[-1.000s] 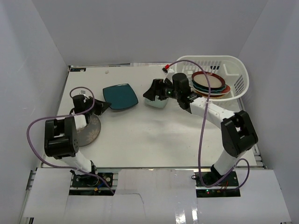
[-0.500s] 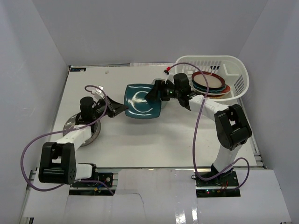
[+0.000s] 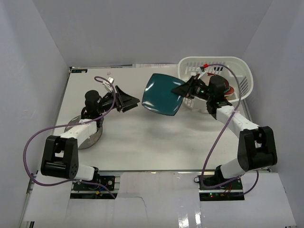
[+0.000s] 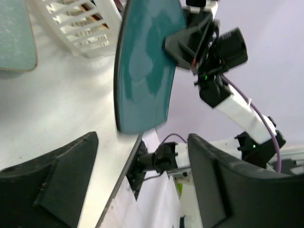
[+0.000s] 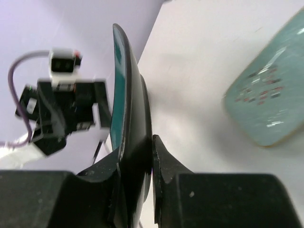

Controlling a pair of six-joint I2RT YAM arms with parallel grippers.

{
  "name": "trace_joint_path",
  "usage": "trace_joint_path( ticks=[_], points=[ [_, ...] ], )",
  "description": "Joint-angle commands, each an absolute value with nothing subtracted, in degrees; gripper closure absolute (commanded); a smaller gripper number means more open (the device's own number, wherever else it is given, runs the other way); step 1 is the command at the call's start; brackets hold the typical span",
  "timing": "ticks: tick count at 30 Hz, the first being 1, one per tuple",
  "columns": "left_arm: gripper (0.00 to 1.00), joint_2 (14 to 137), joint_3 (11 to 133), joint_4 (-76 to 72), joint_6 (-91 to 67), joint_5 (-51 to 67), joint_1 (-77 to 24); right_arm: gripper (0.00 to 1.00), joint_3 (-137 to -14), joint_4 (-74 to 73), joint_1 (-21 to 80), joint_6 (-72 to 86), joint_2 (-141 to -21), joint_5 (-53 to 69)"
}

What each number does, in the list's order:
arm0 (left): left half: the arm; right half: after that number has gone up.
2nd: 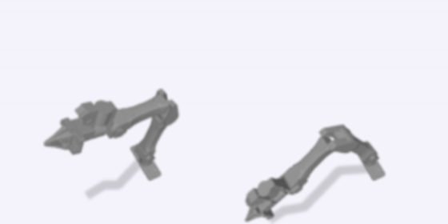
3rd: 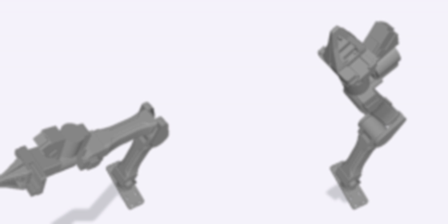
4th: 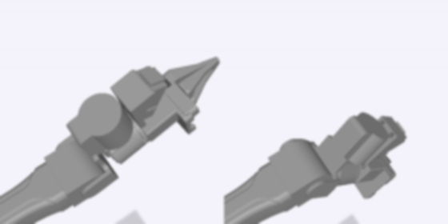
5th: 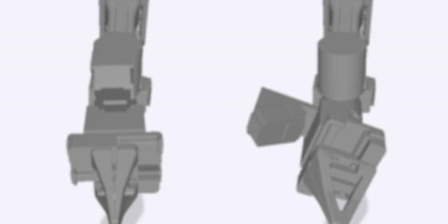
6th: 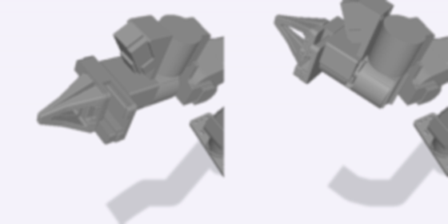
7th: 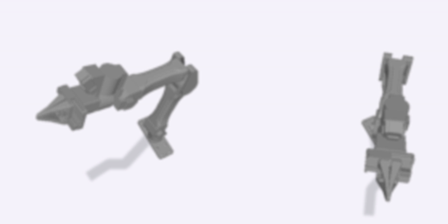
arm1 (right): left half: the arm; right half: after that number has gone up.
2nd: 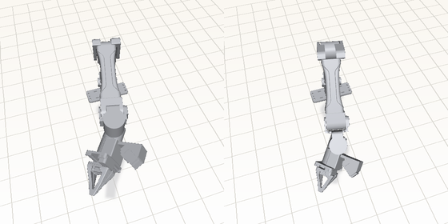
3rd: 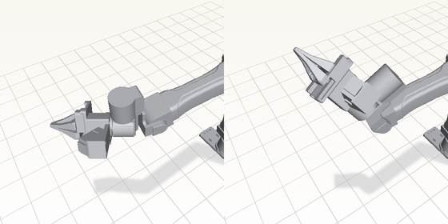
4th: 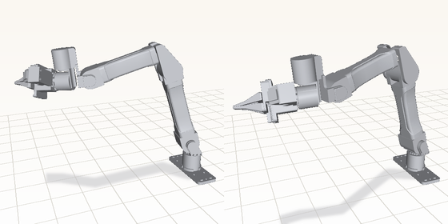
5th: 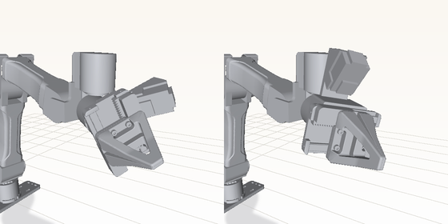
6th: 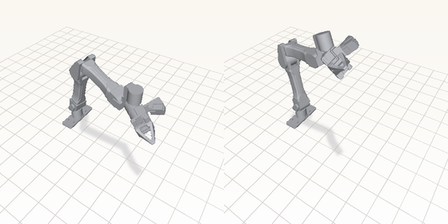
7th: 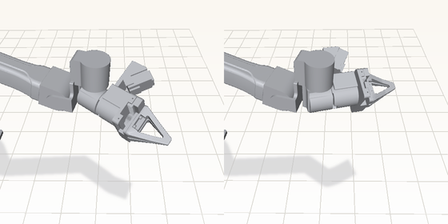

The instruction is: Place the plates into the plastic bin on the countertop

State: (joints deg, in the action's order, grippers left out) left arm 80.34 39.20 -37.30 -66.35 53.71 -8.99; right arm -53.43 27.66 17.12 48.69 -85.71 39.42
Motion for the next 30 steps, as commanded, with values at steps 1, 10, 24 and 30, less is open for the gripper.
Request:
trace_joint_path(
  ticks=[1,10,24,30],
  points=[
    [0.11,77.70,42.35,-33.44,-59.65,59.24,-10.80,0.92,-58.52,28.51,5.84,49.83,-81.48,37.00],
    [0.02,68.66,59.42,15.21,-16.27,17.95,-36.55,0.92,-70.12,13.19,-11.68,42.02,-83.84,17.68],
    [0.02,65.92,53.44,10.28,-15.29,13.81,-38.85,0.85,-78.14,4.58,-12.66,42.19,-97.64,3.08],
    [0.02,65.74,53.09,10.55,-15.03,11.69,-39.55,0.65,-75.85,4.13,-12.57,41.40,-97.65,2.73]
  ],
)
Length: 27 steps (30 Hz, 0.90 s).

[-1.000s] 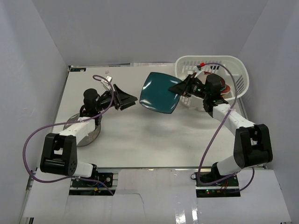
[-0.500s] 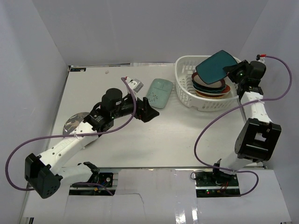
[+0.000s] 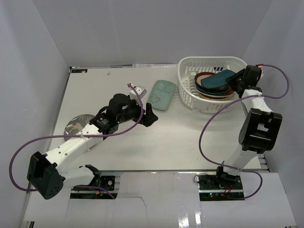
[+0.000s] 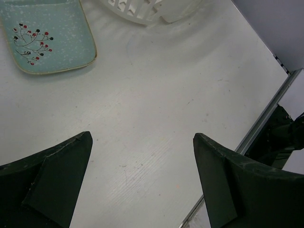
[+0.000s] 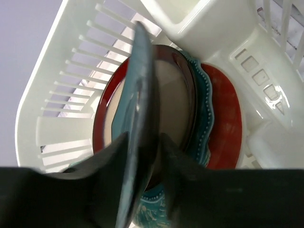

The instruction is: Place the plates into the plastic bin on the countertop

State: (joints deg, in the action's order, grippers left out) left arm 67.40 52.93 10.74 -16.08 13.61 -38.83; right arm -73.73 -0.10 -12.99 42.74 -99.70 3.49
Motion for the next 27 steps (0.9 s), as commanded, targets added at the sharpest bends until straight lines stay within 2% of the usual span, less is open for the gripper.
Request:
trace_joint_path(
  ticks=[1,3,10,14,19,22,26,27],
  points=[
    [0.02,65.92,53.09,10.55,-14.94,11.43,-39.64,0.57,-75.50,4.04,-12.39,41.05,-97.39,2.55],
    [0.02,65.92,53.00,10.55,-15.12,10.90,-39.64,0.48,-74.80,3.35,-12.22,39.29,-96.59,2.81],
    [0.02,67.67,53.87,10.90,-15.12,8.44,-39.64,0.31,-66.19,3.78,-12.04,37.09,-88.70,2.29],
    [0.02,71.18,55.45,11.95,-16.52,6.33,-39.64,0.29,-63.37,3.87,-12.04,35.69,-84.21,1.85],
    [0.03,76.36,58.00,11.96,-21.87,7.28,-36.48,0.32,-56.37,8.77,-11.61,36.12,-75.26,9.98],
    [0.04,81.10,59.49,10.11,-26.79,10.26,-32.71,0.37,-52.57,13.18,-7.49,35.69,-69.81,15.71],
    [0.05,89.72,61.43,5.55,-32.68,15.46,-26.64,0.49,-46.78,13.80,7.70,32.35,-64.87,17.31],
    [0.06,91.74,62.22,5.28,-32.78,15.73,-24.63,0.57,-45.63,14.06,10.34,31.82,-63.99,17.58]
  ],
)
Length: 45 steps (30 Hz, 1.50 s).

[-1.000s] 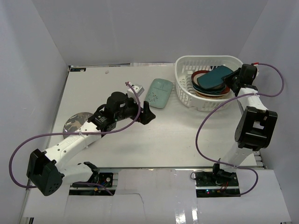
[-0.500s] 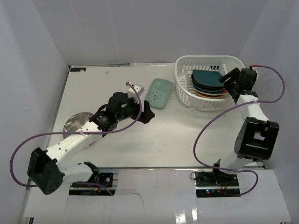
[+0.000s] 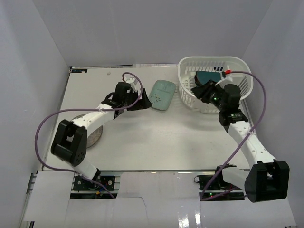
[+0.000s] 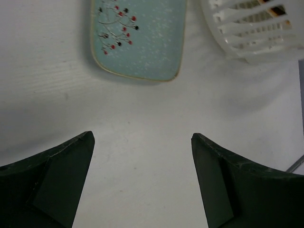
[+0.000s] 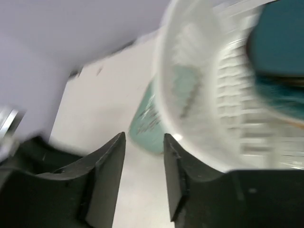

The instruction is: Place the plates into the plastic bin on the countertop

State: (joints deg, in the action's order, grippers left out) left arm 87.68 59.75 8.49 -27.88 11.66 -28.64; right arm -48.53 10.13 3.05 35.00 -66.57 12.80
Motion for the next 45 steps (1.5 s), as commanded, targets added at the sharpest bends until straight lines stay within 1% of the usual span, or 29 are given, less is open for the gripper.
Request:
trace_joint_path(
  ticks=[1,2,3,4,5,6,8,10,13,14,16,17,18,20,22,23,24,26,27,28,29,31,32,34,35,36,39,43,45],
  points=[
    [0.07,93.85,63.27,5.27,-32.52,15.30,-23.83,0.60,-44.40,15.63,12.89,31.47,-62.59,18.45],
    [0.07,97.61,65.11,5.10,-31.82,14.68,-23.30,0.62,-43.08,16.43,17.18,31.12,-61.88,18.89],
    [0.07,99.56,65.91,4.14,-30.42,14.85,-22.25,0.68,-40.54,17.39,18.88,31.11,-61.27,19.42],
    [0.09,101.67,66.96,3.96,-30.24,15.72,-21.63,0.71,-39.39,18.88,22.03,31.11,-60.13,20.38],
    [0.09,105.95,69.76,3.78,-30.32,20.69,-20.84,0.74,-38.24,19.51,23.54,30.59,-59.60,20.74],
    [0.10,108.08,71.44,3.78,-30.06,22.92,-19.87,0.74,-36.41,19.69,24.86,30.06,-58.72,20.48],
    [0.12,111.78,76.69,4.74,-28.84,23.30,-19.78,0.74,-34.90,19.86,28.55,28.14,-58.10,19.60],
    [0.14,116.35,79.96,4.92,-27.08,22.77,-19.78,0.73,-33.05,19.69,30.23,27.51,-58.09,20.21],
    [0.17,122.15,86.29,5.80,-25.67,22.41,-19.69,0.67,-30.77,20.13,30.94,27.25,-57.57,20.39],
    [0.23,123.47,87.87,6.67,-25.49,22.41,-19.77,0.63,-30.50,19.69,30.94,26.99,-57.39,20.39],
    [0.27,126.90,91.48,7.38,-25.05,22.50,-19.78,0.58,-30.50,18.46,31.03,25.58,-57.30,19.95],
    [0.35,127.78,92.36,7.99,-24.87,22.50,-19.78,0.55,-30.59,17.67,31.03,24.97,-57.22,19.95],
    [0.41,128.49,93.42,8.17,-24.79,22.67,-19.78,0.54,-30.76,16.71,31.03,24.44,-57.30,19.60],
    [0.48,129.90,93.78,8.43,-23.83,22.85,-20.04,0.52,-31.02,16.17,31.03,23.56,-57.39,18.99],
    [0.53,130.52,93.69,9.05,-22.86,21.45,-20.30,0.51,-31.29,15.82,31.03,23.29,-57.57,18.20],
    [0.63,130.43,93.52,9.49,-21.89,21.01,-20.65,0.51,-31.64,15.82,31.03,23.20,-57.66,17.93],
    [0.69,130.43,93.25,9.67,-21.54,20.48,-20.74,0.51,-31.81,15.73,31.03,23.12,-57.83,17.93],
    [0.85,129.56,91.94,9.84,-21.27,19.34,-20.83,0.50,-32.25,15.73,31.03,22.94,-58.27,17.75],
    [1.00,128.94,91.32,9.93,-21.18,18.90,-20.83,0.49,-32.43,15.56,31.03,22.94,-58.53,17.32],
    [1.00,128.07,90.45,10.02,-21.18,18.11,-20.83,0.46,-32.69,15.03,30.94,22.85,-58.80,16.97],
    [1.00,125.62,88.18,10.02,-21.27,17.24,-20.83,0.38,-33.22,14.68,30.94,22.50,-59.32,16.70],
    [1.00,122.45,85.18,9.93,-21.88,16.70,-20.83,0.28,-34.27,12.40,30.94,21.89,-60.29,16.44],
    [1.00,120.52,81.34,9.93,-22.67,16.70,-20.74,0.18,-35.06,11.26,31.02,21.19,-61.77,16.09],
    [1.00,113.58,76.49,8.19,-25.74,17.14,-20.74,0.09,-36.73,9.67,31.02,21.09,-63.27,14.24],
    [1.00,110.94,70.90,7.04,-26.97,17.92,-20.83,0.02,-37.00,9.49,31.03,21.27,-64.67,13.80],
    [1.00,105.61,68.14,5.99,-28.20,18.28,-20.83,0.02,-37.35,9.23,31.03,21.88,-65.47,13.36],
    [1.00,96.29,58.73,2.64,-32.42,20.47,-20.83,0.08,-38.14,10.54,31.20,23.54,-69.25,13.71],
    [1.00,86.42,49.06,-3.32,-37.16,23.46,-20.92,0.10,-39.29,13.52,32.34,27.06,-75.57,16.78],
    [1.00,83.25,44.59,-5.26,-38.32,25.39,-20.83,0.10,-38.59,18.42,33.92,30.39,-79.00,18.45]
  ],
)
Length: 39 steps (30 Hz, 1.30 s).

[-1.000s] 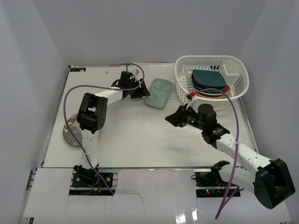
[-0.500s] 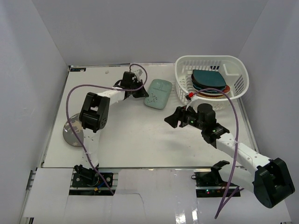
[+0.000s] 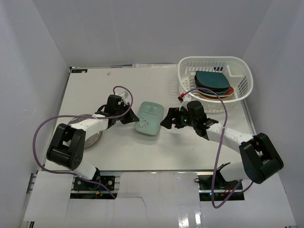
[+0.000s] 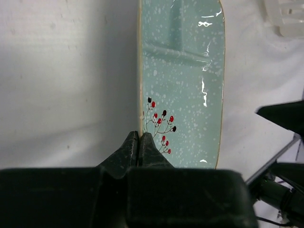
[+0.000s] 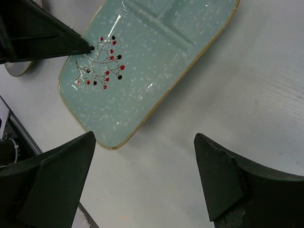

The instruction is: Place the plates into the plastic bin on the countertop

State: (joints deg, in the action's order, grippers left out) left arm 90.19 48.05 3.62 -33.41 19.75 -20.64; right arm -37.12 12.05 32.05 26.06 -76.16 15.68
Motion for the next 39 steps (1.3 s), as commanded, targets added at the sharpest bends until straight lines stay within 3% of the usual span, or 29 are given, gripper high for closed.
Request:
trace_joint_path(
  ticks=[1,6,7,9,12,13,15,16,18,19,22,27,31,39],
  points=[
    [1.00,80.36,43.43,-6.67,-39.02,25.66,-20.83,0.10,-38.50,19.50,34.45,31.45,-80.32,19.33],
    [1.00,73.40,39.12,-8.96,-40.34,26.80,-20.92,0.07,-38.23,27.15,37.00,37.87,-87.18,23.11],
    [1.00,72.52,38.33,-9.31,-40.52,27.33,-20.92,0.00,-38.32,28.55,37.18,38.66,-87.88,23.20],
    [1.00,69.88,38.23,-9.32,-40.61,27.07,-20.92,0.11,-38.76,29.35,37.96,40.42,-89.29,23.20],
    [1.00,66.37,38.67,-8.18,-40.08,26.63,-20.83,0.44,-38.85,30.67,38.41,42.53,-89.56,22.24],
    [1.00,65.66,39.72,-7.39,-39.73,26.54,-20.92,0.66,-38.85,31.37,38.32,42.97,-88.86,21.98],
    [1.00,63.99,41.30,-3.02,-37.55,26.19,-20.83,0.85,-39.90,30.77,38.41,42.81,-87.81,21.27],
    [0.86,63.46,43.22,-1.34,-36.49,25.32,-20.92,0.92,-40.34,29.54,38.32,42.63,-85.98,19.70],
    [0.62,61.80,45.17,4.09,-32.46,24.79,-20.92,0.92,-42.09,28.22,37.88,40.79,-83.60,18.11],
    [0.40,61.35,46.31,6.13,-30.69,24.26,-21.79,0.92,-43.06,26.99,37.45,40.09,-81.15,17.58],
    [0.14,58.89,49.92,11.42,-23.83,20.57,-25.13,0.92,-48.94,19.11,31.15,36.66,-77.18,17.22],
    [0.02,52.05,49.58,13.45,-18.02,12.05,-31.80,0.92,-62.55,7.92,18.92,31.56,-75.94,17.93],
    [0.02,49.22,45.62,10.99,-16.79,7.21,-33.92,0.92,-67.58,4.31,6.89,31.46,-78.31,18.98],
    [0.02,48.78,44.65,11.42,-13.80,0.97,-40.51,0.92,-77.69,-0.43,-4.56,30.76,-90.16,17.23]
  ],
)
